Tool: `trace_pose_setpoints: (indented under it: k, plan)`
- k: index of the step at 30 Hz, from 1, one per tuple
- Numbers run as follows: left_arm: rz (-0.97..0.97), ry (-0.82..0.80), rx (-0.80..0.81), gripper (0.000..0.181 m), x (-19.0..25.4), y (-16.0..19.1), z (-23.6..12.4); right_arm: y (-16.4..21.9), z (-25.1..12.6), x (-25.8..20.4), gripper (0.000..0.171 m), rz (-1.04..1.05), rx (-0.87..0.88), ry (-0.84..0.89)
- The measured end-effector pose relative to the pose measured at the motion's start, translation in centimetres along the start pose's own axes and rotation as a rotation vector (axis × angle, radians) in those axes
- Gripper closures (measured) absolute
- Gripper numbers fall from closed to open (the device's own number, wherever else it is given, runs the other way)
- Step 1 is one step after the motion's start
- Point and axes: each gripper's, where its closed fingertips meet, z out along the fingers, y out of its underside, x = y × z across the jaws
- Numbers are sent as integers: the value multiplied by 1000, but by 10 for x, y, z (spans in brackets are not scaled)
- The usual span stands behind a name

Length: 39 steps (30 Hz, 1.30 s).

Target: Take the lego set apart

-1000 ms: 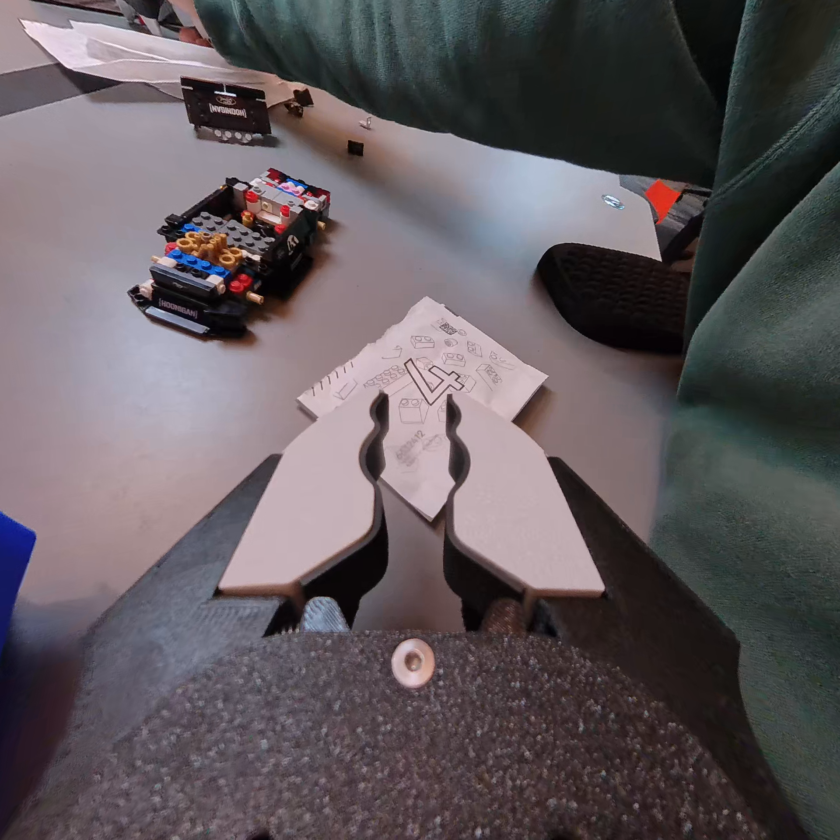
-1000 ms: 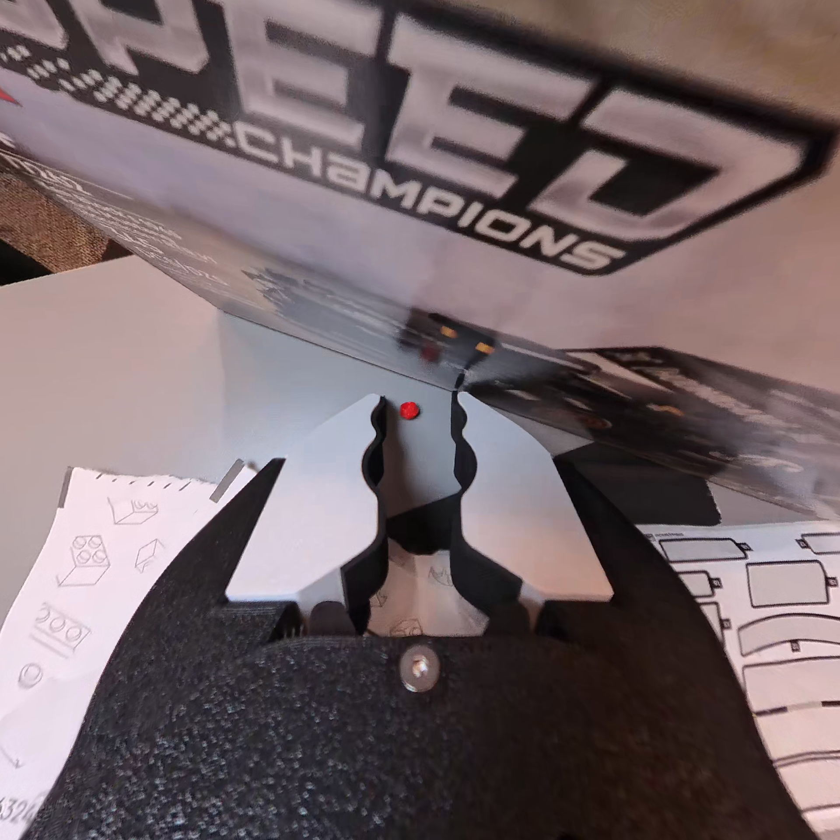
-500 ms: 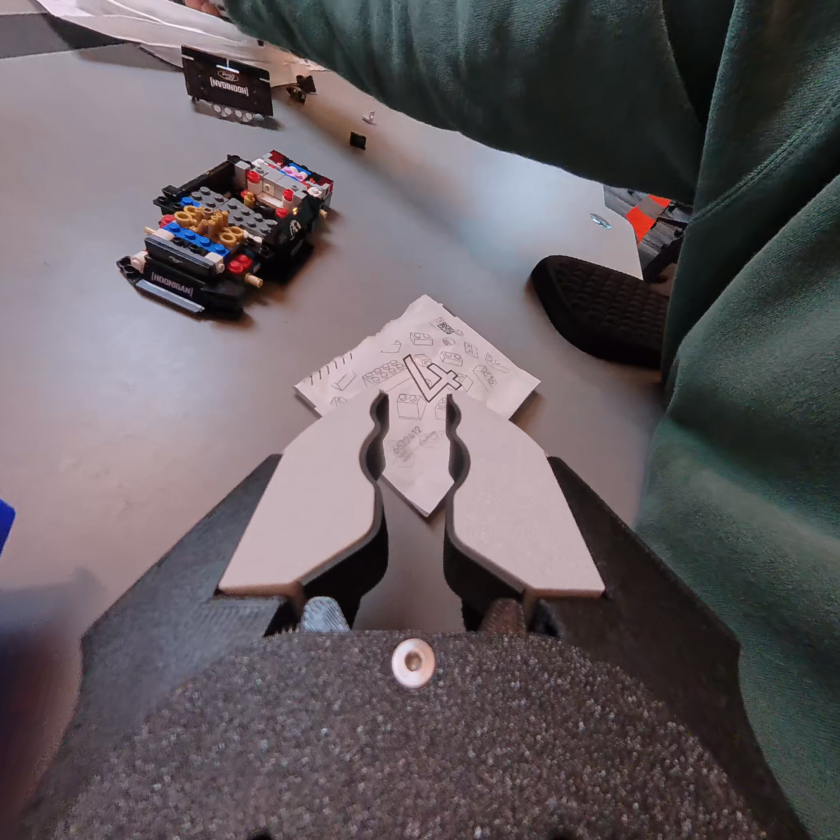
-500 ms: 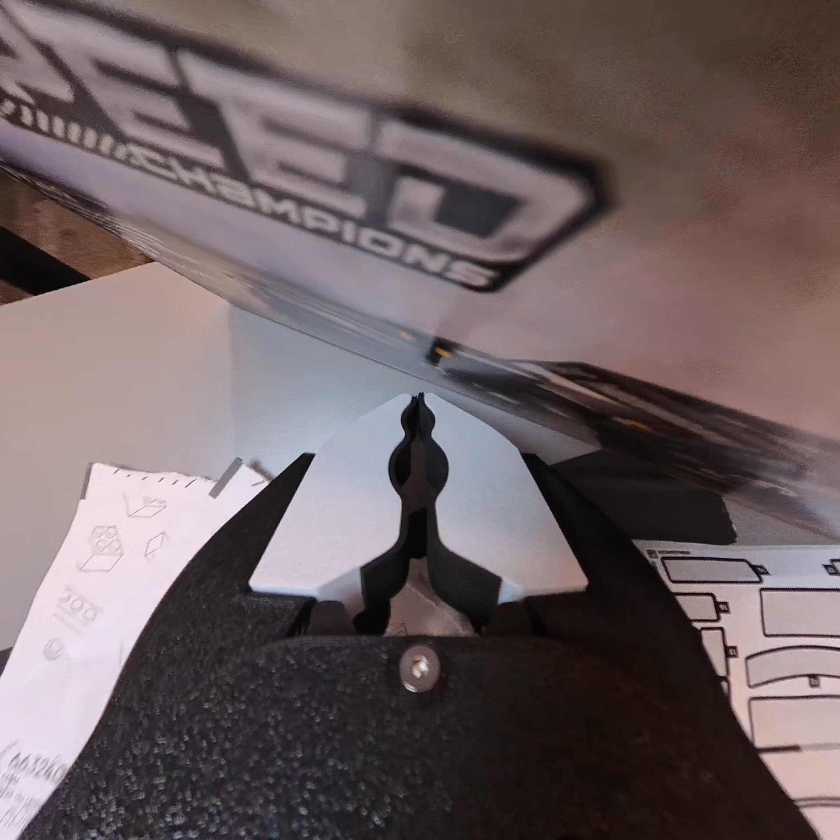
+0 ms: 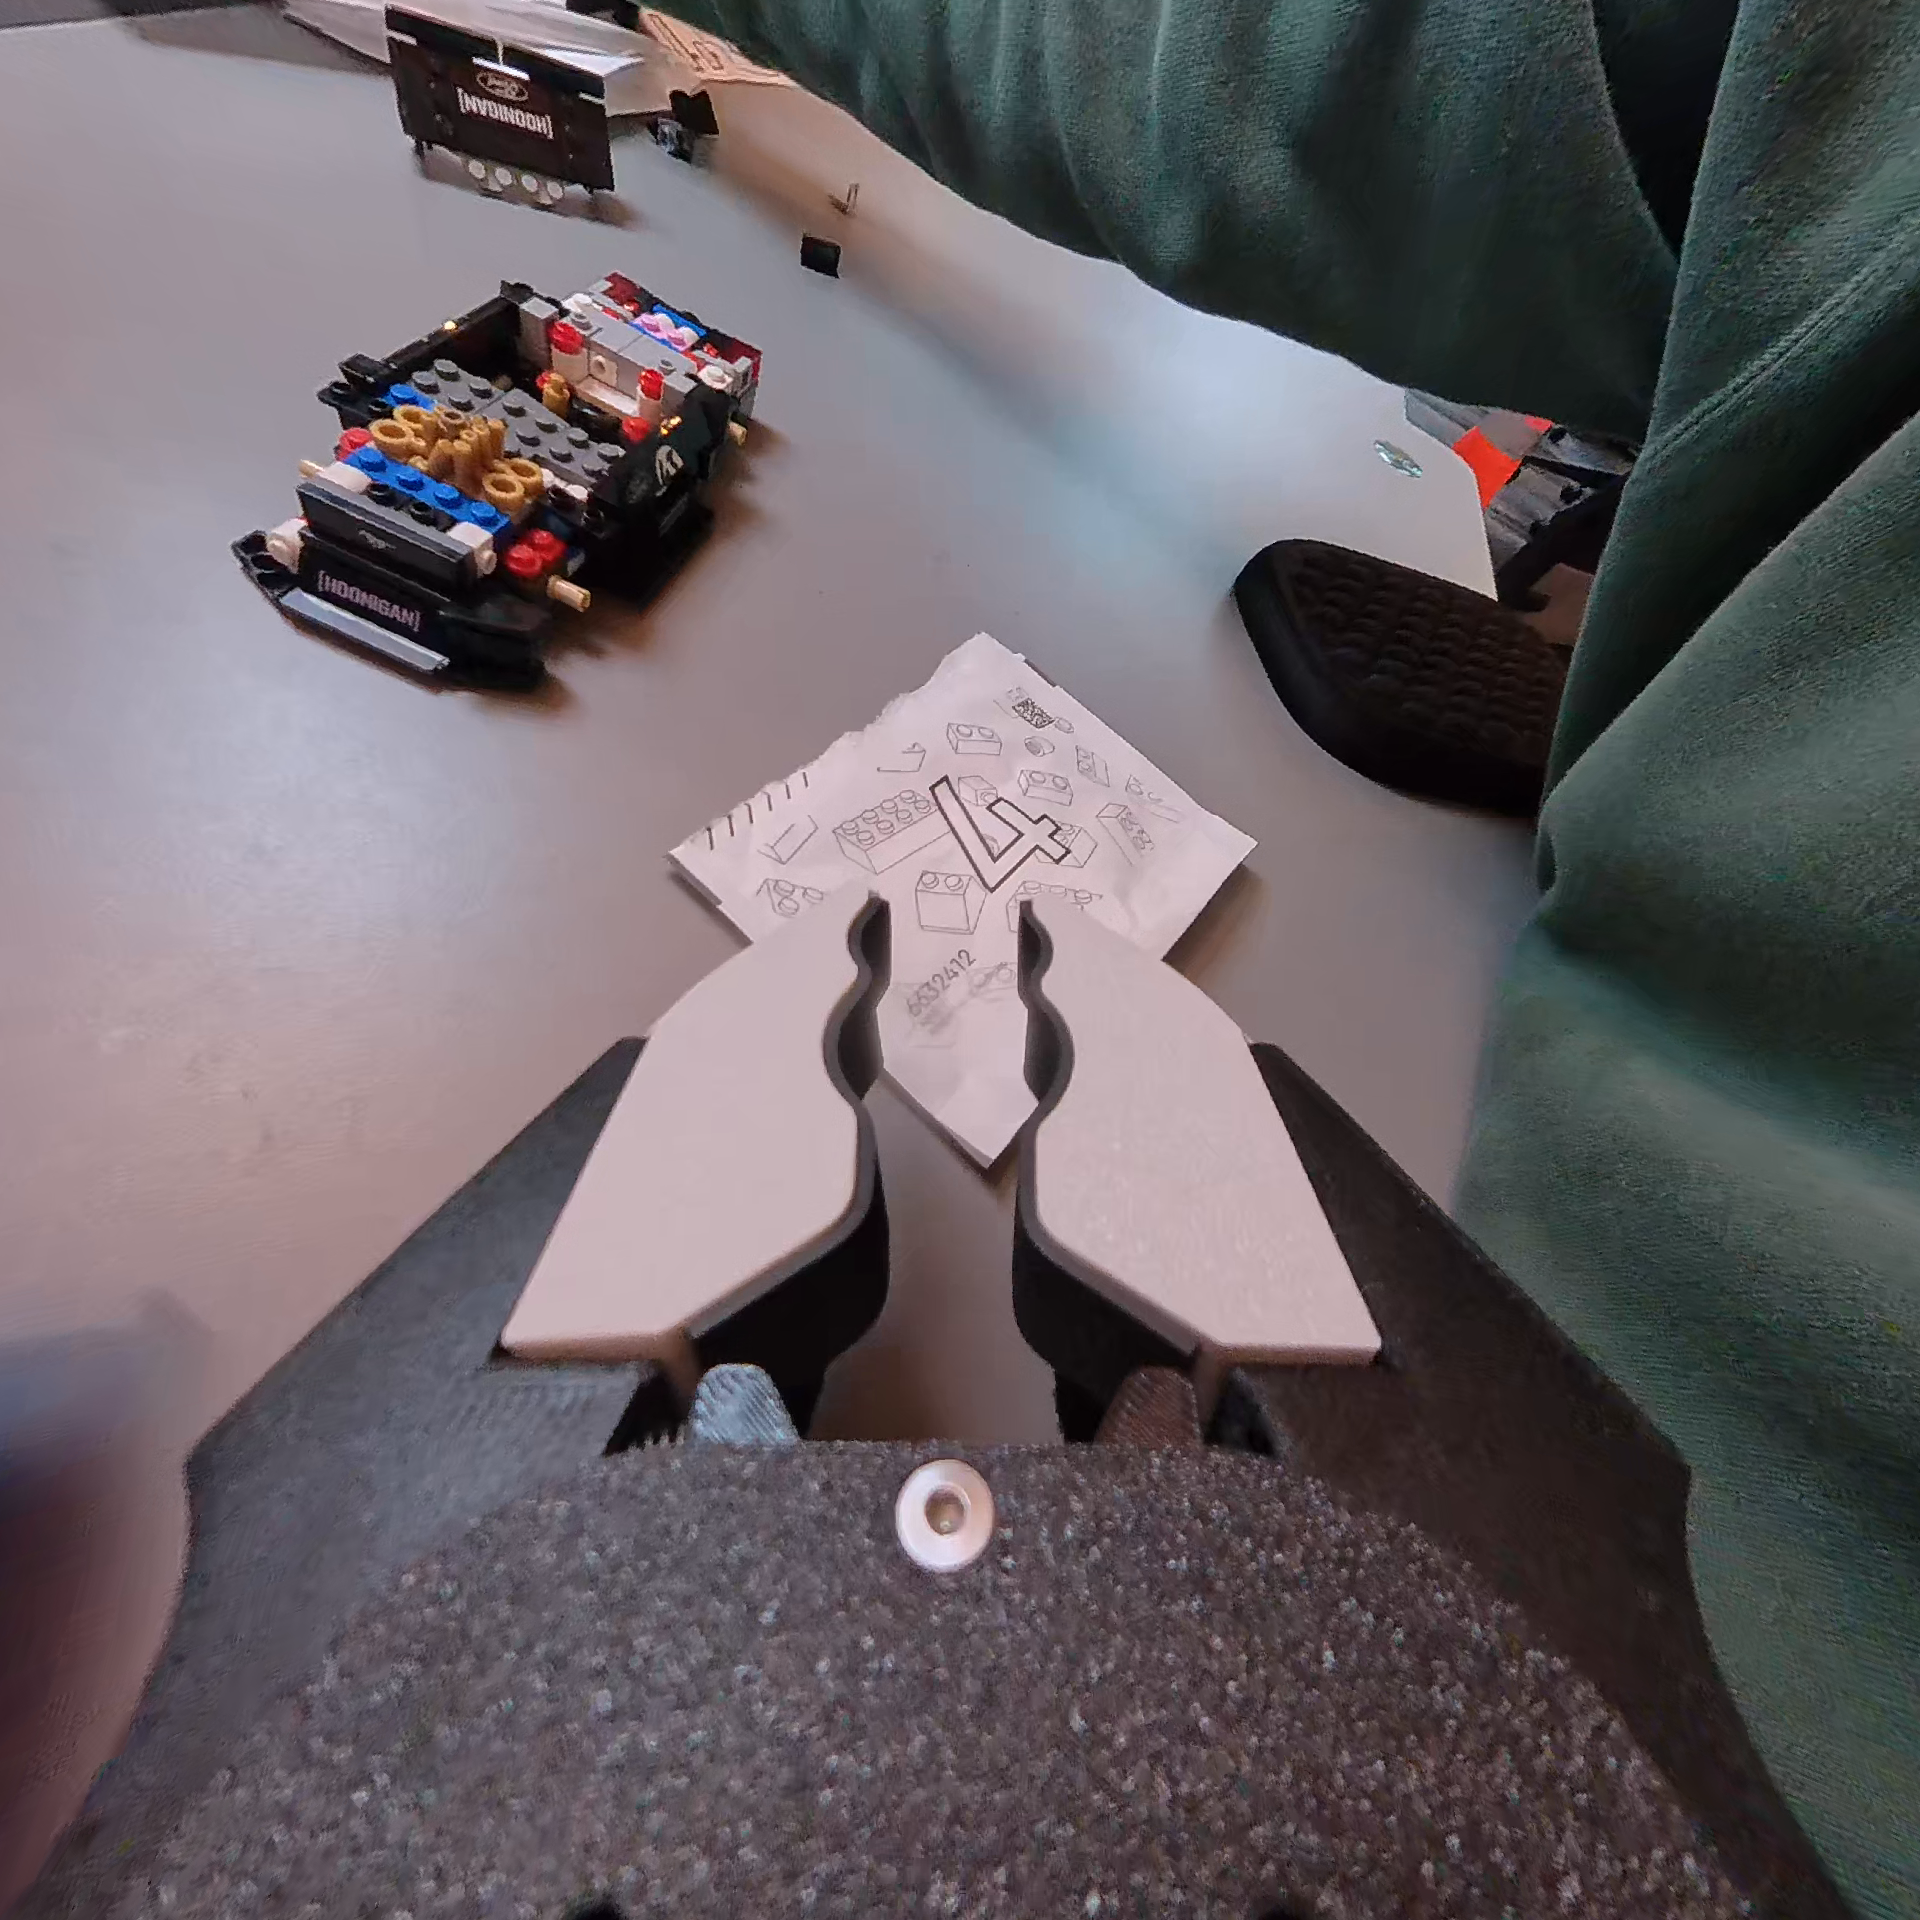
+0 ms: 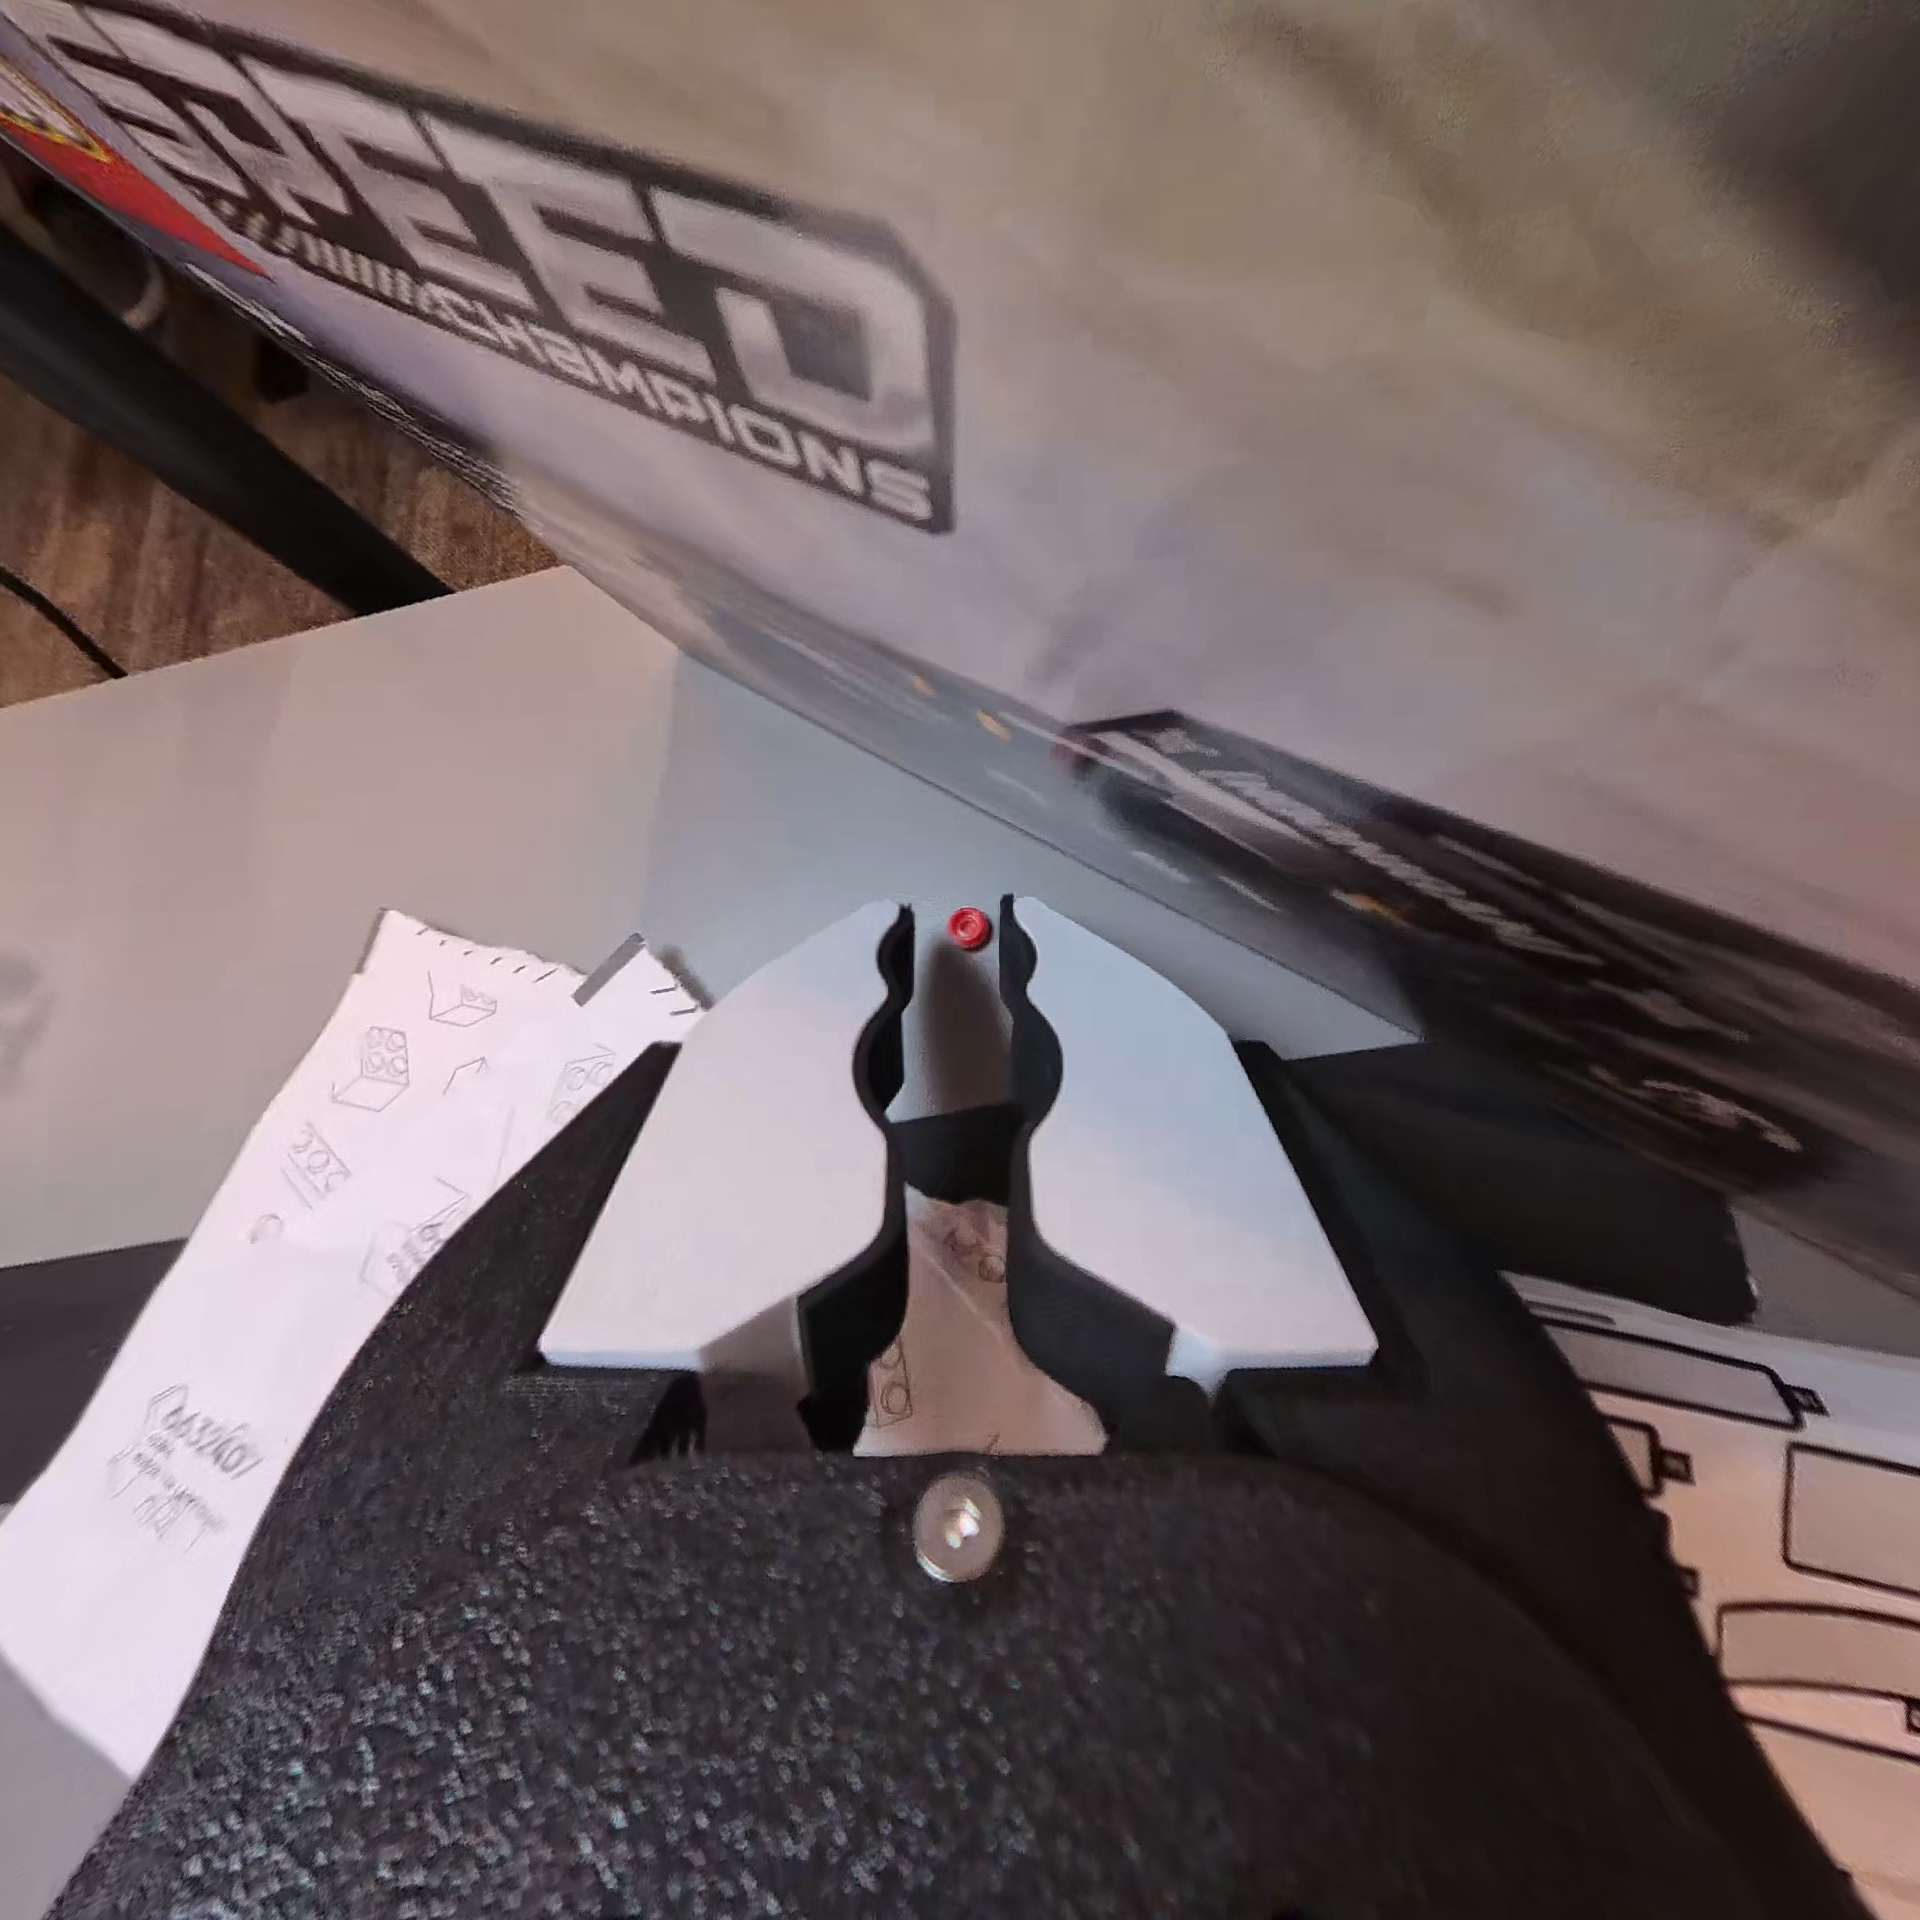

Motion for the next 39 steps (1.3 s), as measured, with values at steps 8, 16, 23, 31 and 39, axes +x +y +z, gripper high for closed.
trace_pose_setpoints:
  k: [8, 16, 23, 31, 39]
  plan:
    - [-18, 13, 21, 158, 0, -3, -4, 5, 7, 6, 161, -67, -71, 101]
    - [-20, 14, 24, 158, 1, -5, -6, 6, 6, 7, 164, -82, -96, 120]
    - [-22, 3, 28, 158, -2, -5, -6, -3, -27, -13, 164, -115, -4, -8]
    - [-8, -26, 18, 156, -4, -4, -4, 73, -238, -164, 164, -667, 253, -640]
    - [-20, -112, -50, 149, -14, 4, 2, 265, -340, -230, 164, -877, 107, -1010]
